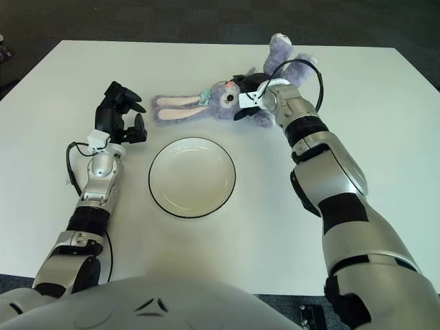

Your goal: Put the doll into the plate.

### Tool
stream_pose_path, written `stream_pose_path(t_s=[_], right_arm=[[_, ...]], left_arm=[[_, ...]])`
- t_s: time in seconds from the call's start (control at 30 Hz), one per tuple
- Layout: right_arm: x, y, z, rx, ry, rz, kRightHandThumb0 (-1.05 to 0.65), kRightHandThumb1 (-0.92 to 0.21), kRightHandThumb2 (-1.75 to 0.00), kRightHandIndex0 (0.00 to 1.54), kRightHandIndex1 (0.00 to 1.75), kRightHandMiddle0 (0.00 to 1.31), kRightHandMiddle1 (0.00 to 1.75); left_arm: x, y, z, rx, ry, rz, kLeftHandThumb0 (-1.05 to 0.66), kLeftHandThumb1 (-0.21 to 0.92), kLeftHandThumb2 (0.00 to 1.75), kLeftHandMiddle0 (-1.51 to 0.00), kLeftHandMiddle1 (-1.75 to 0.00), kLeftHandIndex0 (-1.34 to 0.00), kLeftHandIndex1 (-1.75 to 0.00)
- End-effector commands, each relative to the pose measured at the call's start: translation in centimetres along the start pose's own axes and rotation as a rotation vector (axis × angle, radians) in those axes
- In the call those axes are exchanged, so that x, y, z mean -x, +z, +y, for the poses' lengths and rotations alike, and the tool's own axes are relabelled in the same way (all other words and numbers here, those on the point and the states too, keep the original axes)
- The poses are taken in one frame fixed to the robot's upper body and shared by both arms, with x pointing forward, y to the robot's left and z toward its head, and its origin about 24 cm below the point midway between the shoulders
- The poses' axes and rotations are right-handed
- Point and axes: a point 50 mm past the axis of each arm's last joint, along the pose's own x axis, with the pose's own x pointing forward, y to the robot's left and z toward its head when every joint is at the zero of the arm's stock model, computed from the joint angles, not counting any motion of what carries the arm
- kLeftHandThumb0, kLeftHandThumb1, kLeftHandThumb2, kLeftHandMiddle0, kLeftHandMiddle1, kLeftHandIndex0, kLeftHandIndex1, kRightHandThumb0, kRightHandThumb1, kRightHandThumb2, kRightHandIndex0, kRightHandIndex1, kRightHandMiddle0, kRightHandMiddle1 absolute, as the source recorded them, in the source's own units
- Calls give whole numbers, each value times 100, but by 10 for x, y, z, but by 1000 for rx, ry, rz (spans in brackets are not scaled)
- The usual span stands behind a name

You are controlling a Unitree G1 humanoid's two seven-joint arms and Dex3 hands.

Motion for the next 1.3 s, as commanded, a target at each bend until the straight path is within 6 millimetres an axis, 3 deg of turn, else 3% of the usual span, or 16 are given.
stream_pose_path(t_s=[0.0,0.17,0.37,0.5,0.67,0.97,1.03,1.07,1.17,1.23,1.27], right_arm=[[-3,-4,28,7,116,62,-104,-91,-20,1,47,0,16],[-5,-3,30,14,114,103,-96,-89,-19,0,20,0,9],[-7,-1,35,8,116,154,-86,-85,-22,1,5,0,7],[-8,1,37,5,107,178,-82,-79,-32,1,2,0,7],[-10,2,40,-7,92,217,-75,-61,-59,2,1,0,13],[-11,6,43,-4,92,265,-64,-47,-76,9,5,0,21],[-12,6,43,0,82,273,-61,-43,-80,11,16,0,25],[-12,7,44,1,76,276,-58,-39,-84,8,35,0,29],[-12,8,47,6,55,280,-46,-29,-94,2,64,0,37],[-12,9,48,7,45,284,-41,-25,-98,1,74,0,40],[-12,9,49,7,40,286,-34,-21,-103,1,86,0,51]], left_arm=[[27,-21,2,-13,29,106,-1,29,136,-52,-175,-51,-175],[28,-21,1,-21,31,108,-1,29,136,-52,-175,-51,-175],[28,-21,1,-18,31,103,-1,29,135,-52,-175,-50,-175],[28,-20,1,-15,32,102,-1,29,135,-52,-175,-50,-175],[28,-20,1,-4,32,97,-1,30,134,-51,-175,-50,-175],[28,-20,0,-16,31,76,-1,31,134,-51,-175,-49,-175],[28,-20,0,-16,32,75,-1,31,133,-51,-175,-49,-175],[28,-20,0,-17,32,74,-1,31,133,-51,-175,-49,-175],[28,-19,0,-24,38,71,-1,31,133,-51,-175,-49,-175],[28,-19,0,-30,41,67,-1,31,133,-50,-175,-49,-175],[28,-19,0,-33,43,66,-1,31,133,-50,-175,-49,-175]])
